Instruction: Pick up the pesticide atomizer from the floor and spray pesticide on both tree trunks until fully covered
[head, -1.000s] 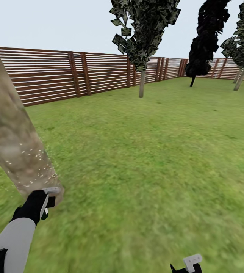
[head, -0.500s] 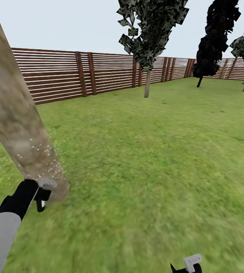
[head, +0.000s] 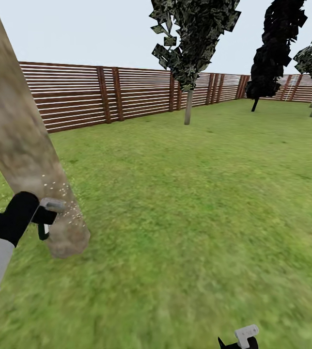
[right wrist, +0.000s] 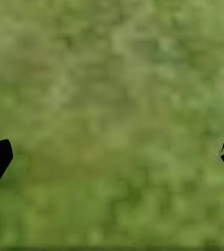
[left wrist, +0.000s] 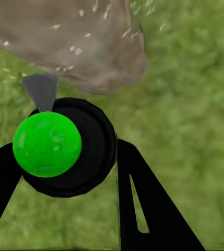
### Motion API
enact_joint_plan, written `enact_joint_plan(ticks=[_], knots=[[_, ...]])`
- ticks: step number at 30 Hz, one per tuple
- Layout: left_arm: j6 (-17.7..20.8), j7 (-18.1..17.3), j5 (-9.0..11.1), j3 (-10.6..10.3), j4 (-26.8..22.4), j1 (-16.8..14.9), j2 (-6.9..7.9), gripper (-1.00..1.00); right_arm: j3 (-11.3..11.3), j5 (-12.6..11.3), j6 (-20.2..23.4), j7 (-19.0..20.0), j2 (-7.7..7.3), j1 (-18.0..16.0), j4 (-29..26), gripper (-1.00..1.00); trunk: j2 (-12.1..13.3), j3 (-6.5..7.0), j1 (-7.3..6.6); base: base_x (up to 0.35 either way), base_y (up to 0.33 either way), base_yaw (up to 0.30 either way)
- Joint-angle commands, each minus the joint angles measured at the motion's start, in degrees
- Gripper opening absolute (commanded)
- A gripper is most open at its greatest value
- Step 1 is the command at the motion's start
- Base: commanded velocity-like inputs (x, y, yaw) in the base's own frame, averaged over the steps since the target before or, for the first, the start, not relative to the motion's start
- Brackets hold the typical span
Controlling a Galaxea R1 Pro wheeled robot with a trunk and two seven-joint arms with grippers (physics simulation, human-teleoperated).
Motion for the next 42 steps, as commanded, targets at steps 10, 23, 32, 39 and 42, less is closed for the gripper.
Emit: enact_joint_plan(ticks=[10, 23, 32, 39, 42], knots=[[0.14, -3.9, -0.18, -0.9, -1.43, -3.86, 1.61, -1.0, 0.0, -0.05, -0.01, 0.0, 0.0, 0.0, 0.0, 1.0, 0.0, 0.0, 0.0, -0.072, 0.0, 0.0], [-1.64, -4.57, -1.9, -0.23, -0.7, 8.97, 0.91, -1.0, 0.08, -0.06, 0.0, 0.0, 0.0, 0.0, 0.06, 1.0, 0.0, 0.0, 0.0, -0.249, 0.111, 0.0], [-28.37, -8.11, 1.79, -0.34, 6.48, 14.7, -0.48, -1.0, 0.17, 5.81, 0.24, 2.39, 0.49, -1.07, -9.4, 1.0, 0.0, 0.0, 0.0, -0.106, 0.038, 0.0], [-43.09, -22.65, 1.25, -12.39, 11.68, 15.0, -4.51, -1.0, 7.01, 15.5, 0.59, 28.75, 2.71, -10.79, -9.9, 1.0, 0.0, 0.0, 0.0, 0.0, 0.0, 0.0], [-51.55, -23.06, 1.28, -15.03, 16.4, 15.23, -7.02, -1.0, 8.66, 15.65, 0.54, 30.78, 6.1, -11.56, -9.93, 1.0, 0.0, 0.0, 0.0, 0.0, 0.0, 0.0]])
